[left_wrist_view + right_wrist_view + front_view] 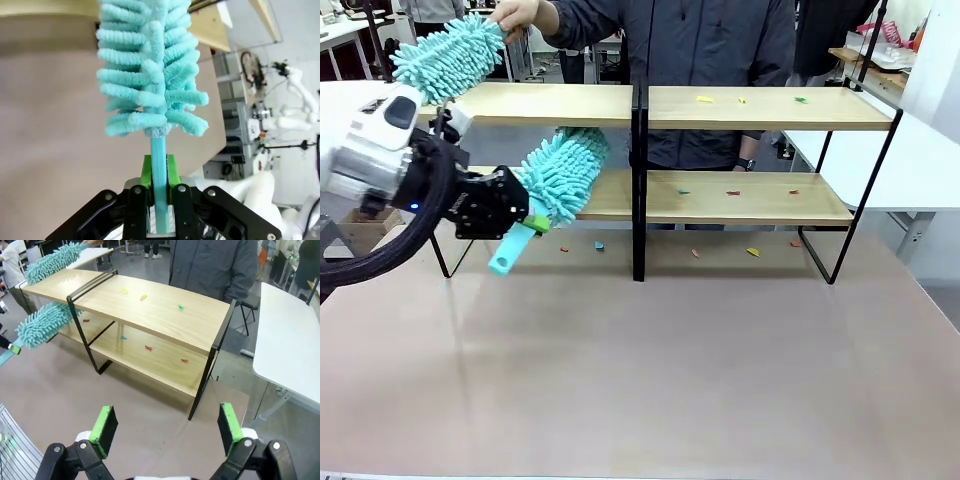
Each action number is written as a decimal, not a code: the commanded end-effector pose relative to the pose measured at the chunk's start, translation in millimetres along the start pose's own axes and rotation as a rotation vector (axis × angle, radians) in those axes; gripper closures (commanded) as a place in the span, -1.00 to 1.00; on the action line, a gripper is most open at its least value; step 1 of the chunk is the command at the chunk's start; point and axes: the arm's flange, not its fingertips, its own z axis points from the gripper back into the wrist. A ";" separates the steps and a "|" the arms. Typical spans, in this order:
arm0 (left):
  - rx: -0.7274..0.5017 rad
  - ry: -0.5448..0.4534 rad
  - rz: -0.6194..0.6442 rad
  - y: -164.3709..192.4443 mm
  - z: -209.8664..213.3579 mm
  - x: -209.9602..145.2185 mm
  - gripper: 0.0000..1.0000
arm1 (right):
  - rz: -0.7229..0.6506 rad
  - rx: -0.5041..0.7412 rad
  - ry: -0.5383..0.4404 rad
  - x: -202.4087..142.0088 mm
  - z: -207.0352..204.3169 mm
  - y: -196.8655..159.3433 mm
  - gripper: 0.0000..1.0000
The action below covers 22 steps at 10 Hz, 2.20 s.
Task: Clean the shelves.
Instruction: Clean a randomly selected level of the Shelf with the Duster.
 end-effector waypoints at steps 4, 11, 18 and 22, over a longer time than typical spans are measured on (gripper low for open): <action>0.037 0.015 0.089 4.7 -62.3 50.4 1.00 | 0.009 0.001 -0.004 -0.1 0.4 -1.3 -1.00; 0.289 -0.102 0.225 4.6 -71.1 54.7 1.00 | 0.009 0.001 -0.004 -0.1 0.4 -1.3 -1.00; 0.559 -0.092 0.340 -8.9 -24.7 9.2 1.00 | 0.009 0.001 -0.004 -0.1 0.4 -1.3 -1.00; 0.696 0.041 0.418 4.9 -16.1 -18.3 1.00 | 0.009 0.001 -0.004 -0.1 0.4 -1.3 -1.00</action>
